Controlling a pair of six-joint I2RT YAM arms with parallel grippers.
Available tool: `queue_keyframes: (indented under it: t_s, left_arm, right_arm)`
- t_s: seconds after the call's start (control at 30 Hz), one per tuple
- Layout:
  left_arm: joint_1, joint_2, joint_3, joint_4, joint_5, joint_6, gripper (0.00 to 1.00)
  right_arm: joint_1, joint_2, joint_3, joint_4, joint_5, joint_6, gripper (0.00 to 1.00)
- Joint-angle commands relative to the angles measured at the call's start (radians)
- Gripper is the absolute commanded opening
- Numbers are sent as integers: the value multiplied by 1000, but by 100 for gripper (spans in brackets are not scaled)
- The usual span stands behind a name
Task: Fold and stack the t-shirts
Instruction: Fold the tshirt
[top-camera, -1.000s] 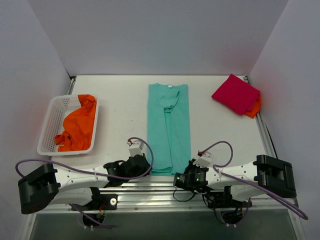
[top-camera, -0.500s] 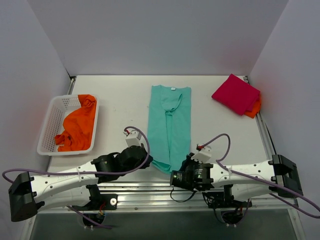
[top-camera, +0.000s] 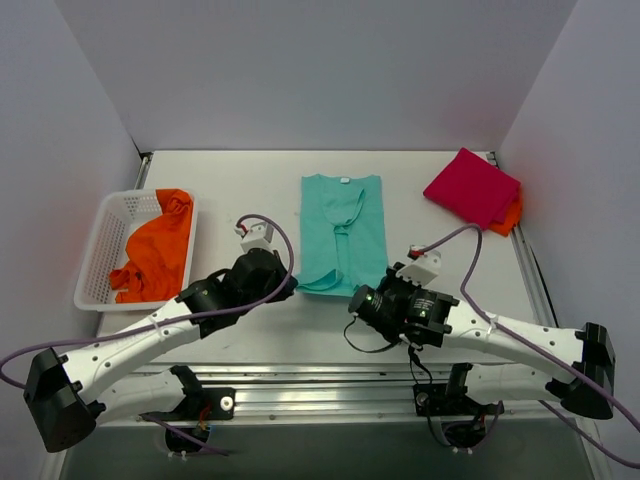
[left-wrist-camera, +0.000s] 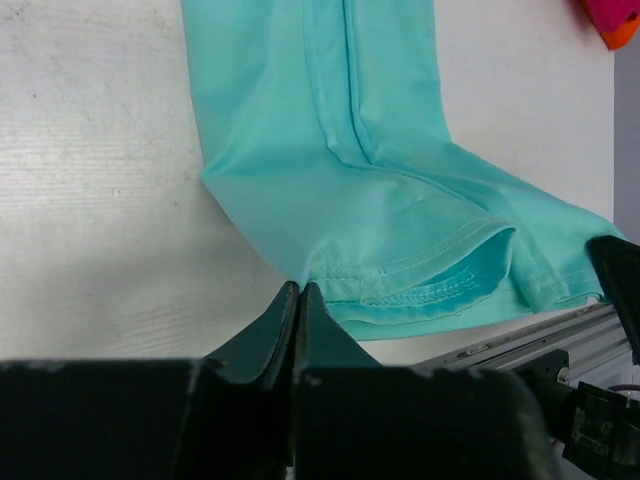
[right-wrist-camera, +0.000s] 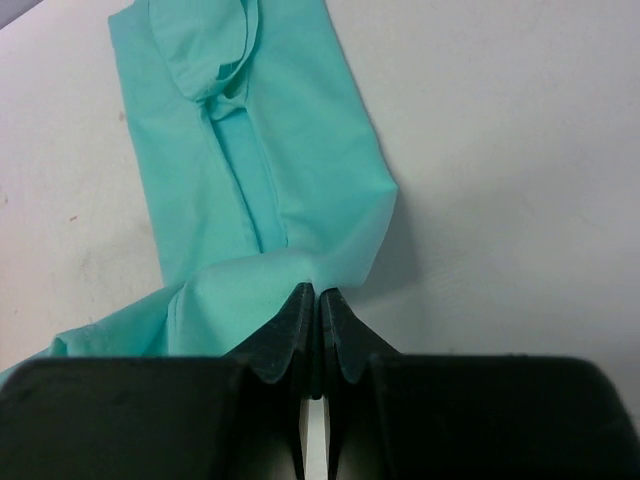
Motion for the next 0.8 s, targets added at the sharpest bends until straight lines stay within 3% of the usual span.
queue_keyframes:
  t_s: [0.0,0.33,0.77]
  left_arm:
    - [70,49,85,43,94,60,3]
    - [266,310,289,143,281,119,2]
    - [420,663,565,155,427,179,2]
  right_arm:
    - [-95,-2,49,101,37,-251,0]
    - [-333,185,138,362,-88,-521,0]
    - [-603,505,291,553,-278,-673,0]
